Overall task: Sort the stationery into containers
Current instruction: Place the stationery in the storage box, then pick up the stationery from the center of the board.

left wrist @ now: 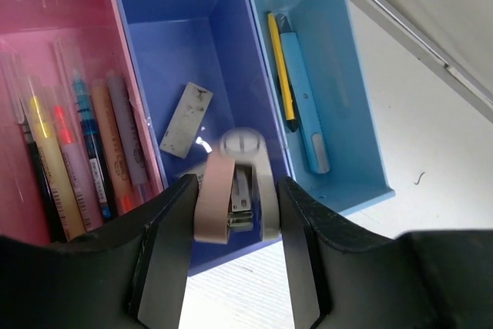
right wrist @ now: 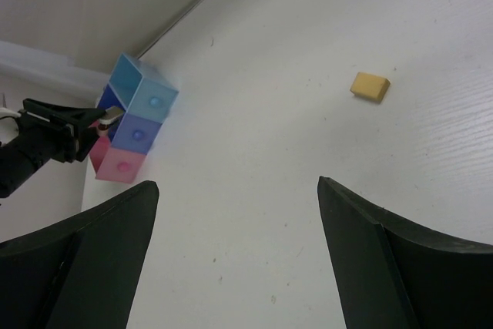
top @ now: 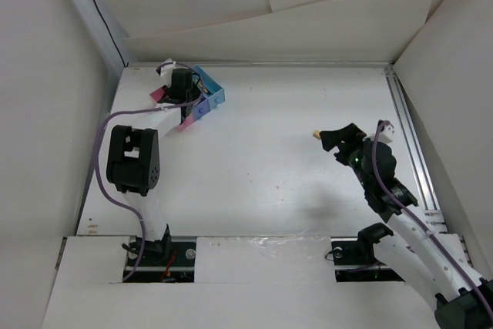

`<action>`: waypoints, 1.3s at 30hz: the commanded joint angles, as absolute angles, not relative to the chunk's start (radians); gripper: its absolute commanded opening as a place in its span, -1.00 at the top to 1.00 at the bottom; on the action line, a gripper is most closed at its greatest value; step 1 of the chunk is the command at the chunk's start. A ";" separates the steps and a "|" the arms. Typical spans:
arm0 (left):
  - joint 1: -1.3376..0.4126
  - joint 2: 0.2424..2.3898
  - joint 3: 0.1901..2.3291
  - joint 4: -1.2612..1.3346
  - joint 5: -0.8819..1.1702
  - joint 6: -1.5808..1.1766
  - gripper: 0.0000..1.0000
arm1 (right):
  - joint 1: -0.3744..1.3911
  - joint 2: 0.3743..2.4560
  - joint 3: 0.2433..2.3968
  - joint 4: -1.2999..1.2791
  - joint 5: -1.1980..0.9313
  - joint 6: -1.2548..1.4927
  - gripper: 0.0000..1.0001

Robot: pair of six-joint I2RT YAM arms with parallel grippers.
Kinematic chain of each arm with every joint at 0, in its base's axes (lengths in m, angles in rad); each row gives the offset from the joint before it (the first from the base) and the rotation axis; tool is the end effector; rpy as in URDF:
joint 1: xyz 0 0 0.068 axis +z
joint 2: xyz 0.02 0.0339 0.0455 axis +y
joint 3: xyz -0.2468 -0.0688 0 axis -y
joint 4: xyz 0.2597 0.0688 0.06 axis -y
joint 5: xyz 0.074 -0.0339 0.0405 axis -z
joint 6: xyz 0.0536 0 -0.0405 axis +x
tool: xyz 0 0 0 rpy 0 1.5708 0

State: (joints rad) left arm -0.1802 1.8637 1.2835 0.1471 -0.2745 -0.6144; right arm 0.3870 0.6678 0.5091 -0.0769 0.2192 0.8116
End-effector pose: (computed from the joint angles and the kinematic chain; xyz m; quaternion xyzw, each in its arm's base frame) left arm 0.4506 -0.0673 0.2049 -0.2517 0.7991 -0.1002 0.5366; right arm 0.2035 0.0703 0.2551 0.2307 0.7488 0.2762 0.5566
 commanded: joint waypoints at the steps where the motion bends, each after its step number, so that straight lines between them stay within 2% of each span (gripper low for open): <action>1: -0.179 1.858 1.330 0.153 -0.305 -0.618 0.18 | 0.383 0.663 0.520 -0.035 0.210 0.802 -0.81; 4: -0.179 1.830 1.293 0.192 -0.285 -0.618 0.13 | 0.383 0.672 0.520 -0.035 0.210 0.802 -0.81; 7: -0.179 1.799 1.284 0.219 -0.259 -0.627 -0.12 | 0.383 0.672 0.520 -0.035 0.210 0.793 -0.81; 9: -0.207 1.784 1.284 0.228 -0.249 -0.618 -0.21 | 0.383 0.672 0.520 -0.035 0.219 0.793 -0.81; 15: -0.337 1.721 1.263 0.265 -0.302 -0.549 -0.27 | 0.383 0.672 0.520 -0.035 0.229 0.793 -0.81; 16: -0.359 1.709 1.262 0.265 -0.302 -0.528 -0.27 | 0.383 0.672 0.520 -0.035 0.241 0.793 -0.76; 18: -0.448 1.709 1.252 0.291 -0.282 -0.487 -0.27 | 0.383 0.660 0.520 -0.035 0.252 0.793 -0.60; 20: -0.559 1.759 1.264 0.291 -0.273 -0.445 -0.33 | 0.383 0.631 0.511 -0.035 0.271 0.793 -0.30; 21: -0.595 1.781 1.264 0.291 -0.264 -0.436 -0.37 | 0.383 0.630 0.511 -0.035 0.272 0.793 0.16; 22: -0.630 1.802 1.279 0.302 -0.264 -0.436 -0.41 | 0.383 0.620 0.511 -0.035 0.272 0.793 0.44; 24: -0.728 1.871 1.302 0.317 -0.264 -0.427 -0.50 | 0.383 0.611 0.511 -0.049 0.272 0.793 0.75; 27: -0.836 1.986 1.398 0.330 -0.255 -0.391 -0.59 | 0.383 0.598 0.529 -0.070 0.272 0.793 0.70; 28: -0.860 2.017 1.432 0.315 -0.255 -0.379 -0.63 | 0.383 0.588 0.529 -0.080 0.272 0.793 0.47; 30: -0.899 2.098 1.515 0.293 -0.264 -0.356 -0.68 | 0.383 0.572 0.555 -0.092 0.249 0.793 0.19; 31: -0.925 2.121 1.540 0.293 -0.264 -0.356 -0.70 | 0.383 0.559 0.566 -0.092 0.249 0.793 -0.10; 32: -0.936 2.143 1.564 0.284 -0.264 -0.345 -0.71 | 0.383 0.558 0.566 -0.101 0.249 0.793 -0.20; 35: -0.946 2.229 1.670 0.232 -0.255 -0.325 -0.76 | 0.383 0.558 0.575 -0.101 0.249 0.793 -0.45; 39: -0.966 2.302 1.745 0.201 -0.209 -0.287 -0.76 | 0.383 0.558 0.575 -0.101 0.249 0.793 -0.54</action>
